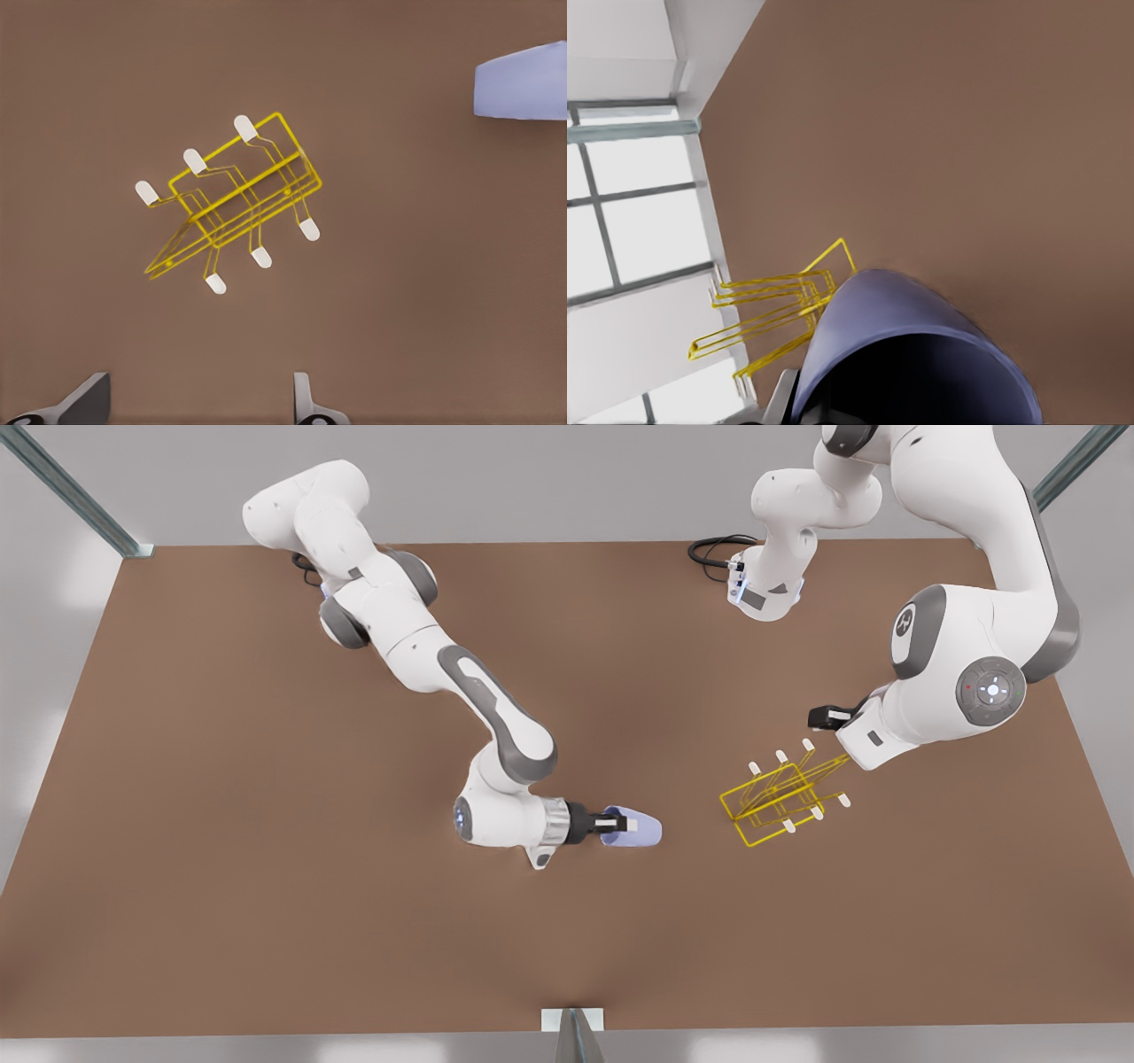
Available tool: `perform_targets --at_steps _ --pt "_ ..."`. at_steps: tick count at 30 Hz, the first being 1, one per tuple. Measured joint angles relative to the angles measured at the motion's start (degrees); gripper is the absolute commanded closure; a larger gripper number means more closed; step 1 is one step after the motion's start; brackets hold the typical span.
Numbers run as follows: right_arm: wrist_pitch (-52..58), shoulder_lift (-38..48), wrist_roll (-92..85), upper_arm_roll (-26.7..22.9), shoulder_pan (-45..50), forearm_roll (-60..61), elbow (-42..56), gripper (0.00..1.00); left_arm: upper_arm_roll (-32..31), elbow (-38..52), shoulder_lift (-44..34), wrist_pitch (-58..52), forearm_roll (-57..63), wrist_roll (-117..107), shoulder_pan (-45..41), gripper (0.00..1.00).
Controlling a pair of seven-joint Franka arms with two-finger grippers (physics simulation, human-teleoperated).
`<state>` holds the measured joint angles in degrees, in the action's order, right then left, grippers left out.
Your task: Place the cup on the cup holder
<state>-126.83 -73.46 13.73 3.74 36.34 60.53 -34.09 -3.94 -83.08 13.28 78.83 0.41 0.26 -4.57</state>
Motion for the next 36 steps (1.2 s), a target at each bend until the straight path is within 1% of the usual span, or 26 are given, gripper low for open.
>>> perform_targets --at_steps 3,10,11,12,13,18,21,22,25,26,27,28,29,30,31,33,35,36 --pt "-2.9 -3.7 2.4 0.2 2.7 0.1 3.8 0.79 -0.1 0.0 0.4 0.0 0.0 0.0 0.0 0.0" --pt "-3.3 -6.7 6.8 0.4 3.8 -4.7 4.3 0.79 -0.1 0.0 0.9 0.1 0.0 -0.1 0.0 0.0" --pt "-3.4 -6.8 7.3 0.4 3.8 -5.3 4.4 0.75 -0.1 0.0 0.9 0.1 0.0 -0.2 0.0 0.0" --pt "-3.4 -6.8 7.9 0.5 3.8 -5.8 4.4 0.15 -0.1 0.0 1.0 0.1 0.0 -0.2 0.0 0.0" --pt "-3.4 -6.9 8.4 0.6 3.8 -6.2 4.3 0.0 -0.1 0.0 1.0 0.1 0.0 -0.2 0.0 0.0" --pt "-2.7 -6.6 10.1 0.6 2.9 -10.2 3.9 0.0 -0.1 0.0 1.0 0.1 0.0 -0.2 0.0 0.0" --pt "-1.0 -4.2 9.5 0.3 -0.3 -13.5 1.1 0.0 -0.2 0.0 1.0 0.0 0.0 -0.3 -0.1 0.0" --pt "0.5 -2.8 9.0 -1.1 -1.3 -14.3 0.4 0.0 -0.2 0.0 1.0 0.0 0.0 -0.3 -0.1 0.0" --pt "7.4 2.5 6.4 -7.8 -4.7 -15.7 -1.5 0.0 -0.2 0.0 1.3 0.0 0.0 -0.3 -0.1 0.0" --pt "9.7 7.6 5.4 -8.9 -7.0 -16.1 -6.4 0.0 -0.3 0.0 1.4 0.0 0.0 -0.4 -0.1 0.0" --pt "11.6 14.5 4.3 -9.5 -9.7 -16.9 -13.6 0.0 -0.5 0.2 1.6 0.0 0.2 -0.5 -0.6 0.0" --pt "13.2 22.0 3.2 -9.4 -12.6 -19.6 -21.1 0.0 -0.5 0.9 3.1 0.1 1.0 -1.4 -3.6 0.0" --pt "14.6 30.7 2.1 -7.8 -16.6 -24.0 -29.7 0.0 -0.6 3.8 6.8 0.1 1.9 -3.1 -9.5 0.0" --pt "16.5 38.7 1.1 -6.7 -20.3 -29.6 -36.1 0.0 -0.7 6.8 10.5 0.1 2.5 -5.3 -15.9 0.0" --pt "18.9 44.5 0.1 -6.3 -22.2 -35.7 -39.4 0.0 -0.7 10.6 14.9 0.1 3.0 -8.0 -20.8 0.0" --pt "24.4 53.3 -1.6 -6.9 -24.8 -45.3 -45.0 0.02 -0.5 19.4 25.7 1.0 3.7 -14.6 -26.5 0.0" --pt "28.1 59.7 -2.5 -1.6 -30.4 -52.7 -51.9 0.03 -0.3 22.0 31.5 4.4 3.9 -23.0 -26.4 0.0" --pt "29.3 61.1 -2.8 -0.6 -31.1 -55.3 -53.9 0.03 -0.2 22.2 32.8 6.4 4.0 -27.6 -25.4 0.0"
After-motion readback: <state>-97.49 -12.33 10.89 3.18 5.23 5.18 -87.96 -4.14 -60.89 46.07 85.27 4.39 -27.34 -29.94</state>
